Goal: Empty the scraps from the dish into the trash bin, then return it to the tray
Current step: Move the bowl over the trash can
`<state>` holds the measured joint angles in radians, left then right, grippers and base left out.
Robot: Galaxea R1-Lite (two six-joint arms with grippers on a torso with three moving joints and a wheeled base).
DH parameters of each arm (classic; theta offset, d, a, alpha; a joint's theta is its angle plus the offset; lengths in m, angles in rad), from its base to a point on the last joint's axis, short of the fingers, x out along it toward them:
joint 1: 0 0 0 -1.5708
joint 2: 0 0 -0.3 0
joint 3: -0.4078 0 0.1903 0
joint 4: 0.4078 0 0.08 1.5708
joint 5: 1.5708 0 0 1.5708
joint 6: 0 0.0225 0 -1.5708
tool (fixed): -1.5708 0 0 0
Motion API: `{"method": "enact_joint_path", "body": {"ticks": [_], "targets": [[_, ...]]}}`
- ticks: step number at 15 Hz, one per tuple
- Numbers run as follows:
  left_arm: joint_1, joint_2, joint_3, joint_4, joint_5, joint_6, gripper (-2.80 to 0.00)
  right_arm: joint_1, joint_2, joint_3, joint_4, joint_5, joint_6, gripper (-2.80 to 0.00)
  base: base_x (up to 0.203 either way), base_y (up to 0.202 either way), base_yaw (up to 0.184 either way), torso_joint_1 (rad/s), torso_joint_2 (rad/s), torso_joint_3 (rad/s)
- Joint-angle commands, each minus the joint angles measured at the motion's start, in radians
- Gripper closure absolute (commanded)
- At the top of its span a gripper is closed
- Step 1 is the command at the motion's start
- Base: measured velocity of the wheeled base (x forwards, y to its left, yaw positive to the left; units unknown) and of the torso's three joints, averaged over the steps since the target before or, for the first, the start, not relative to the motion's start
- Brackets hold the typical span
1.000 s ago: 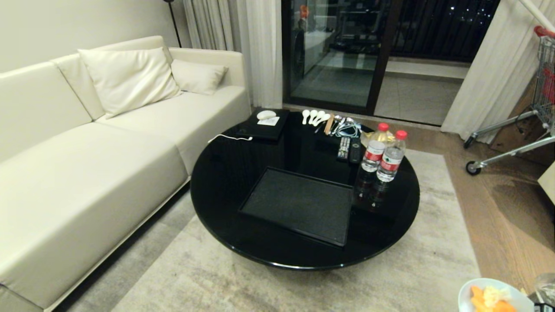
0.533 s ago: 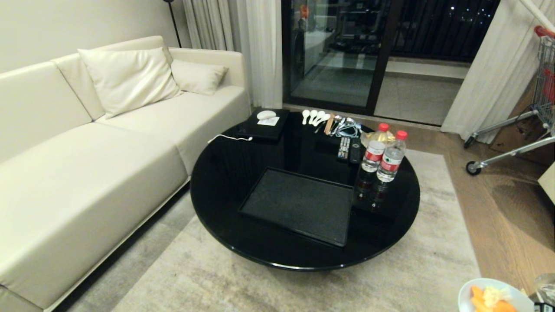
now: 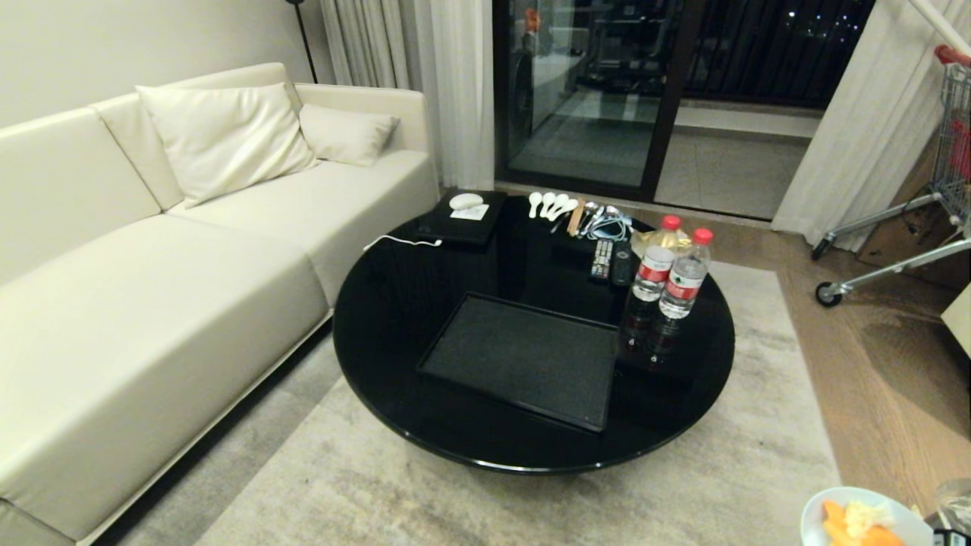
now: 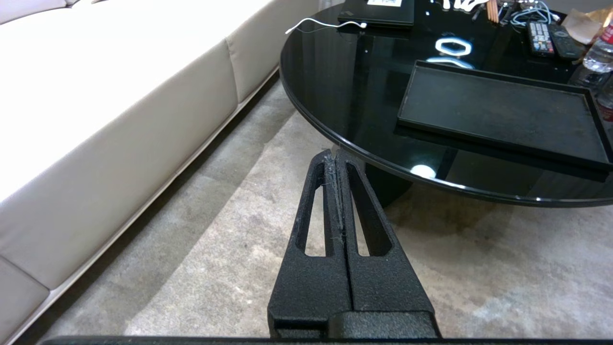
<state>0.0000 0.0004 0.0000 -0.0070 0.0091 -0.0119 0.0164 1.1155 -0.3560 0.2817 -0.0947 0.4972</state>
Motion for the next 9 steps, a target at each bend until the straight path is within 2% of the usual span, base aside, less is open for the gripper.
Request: {"method": "enact_joint_path", "body": {"ticks": [1,9], "targets": [[0.0,0.0,0.0,-0.001,0.0,0.0,0.0,0.0,0.003,-0.001,0.001,0.0,0.001,0.0,0.0,0.0,0.0,0.0,0.0,0.0],[0.0,0.0,0.0,-0.001,0.0,0.0,0.0,0.0,0.005,-0.008,0.001,-0.002,0.001,0.0,0.0,0.0,0.0,0.0,0.0,0.0]]}}
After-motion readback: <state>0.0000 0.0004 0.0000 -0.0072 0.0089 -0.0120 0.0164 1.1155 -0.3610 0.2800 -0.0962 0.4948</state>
